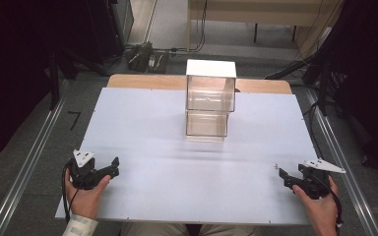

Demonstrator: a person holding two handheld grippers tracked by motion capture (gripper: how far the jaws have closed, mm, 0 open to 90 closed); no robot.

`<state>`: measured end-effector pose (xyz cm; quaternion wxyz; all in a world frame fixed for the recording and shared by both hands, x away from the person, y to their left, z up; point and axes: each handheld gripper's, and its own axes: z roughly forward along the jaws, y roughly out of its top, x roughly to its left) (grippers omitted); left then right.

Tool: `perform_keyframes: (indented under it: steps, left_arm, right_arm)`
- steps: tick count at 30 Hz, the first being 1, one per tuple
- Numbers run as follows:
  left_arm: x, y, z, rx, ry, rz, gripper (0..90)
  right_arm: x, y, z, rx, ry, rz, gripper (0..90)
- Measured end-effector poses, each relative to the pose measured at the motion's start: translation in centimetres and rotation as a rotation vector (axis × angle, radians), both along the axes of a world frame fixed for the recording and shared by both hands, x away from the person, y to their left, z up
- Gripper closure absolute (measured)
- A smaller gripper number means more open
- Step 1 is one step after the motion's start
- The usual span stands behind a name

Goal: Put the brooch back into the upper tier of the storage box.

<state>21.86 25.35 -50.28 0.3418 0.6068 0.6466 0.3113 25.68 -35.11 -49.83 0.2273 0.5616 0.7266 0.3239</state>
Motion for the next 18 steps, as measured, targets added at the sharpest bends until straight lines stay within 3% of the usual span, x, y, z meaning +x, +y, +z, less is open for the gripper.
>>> perform_keyframes:
  steps: [18]
  left_arm:
    - [0.04, -0.1, -0.1, -0.015, 0.001, -0.014, 5.8]
  right_arm:
    - [0.71, 0.79, -0.25, -0.026, 0.015, 0.028, 27.0]
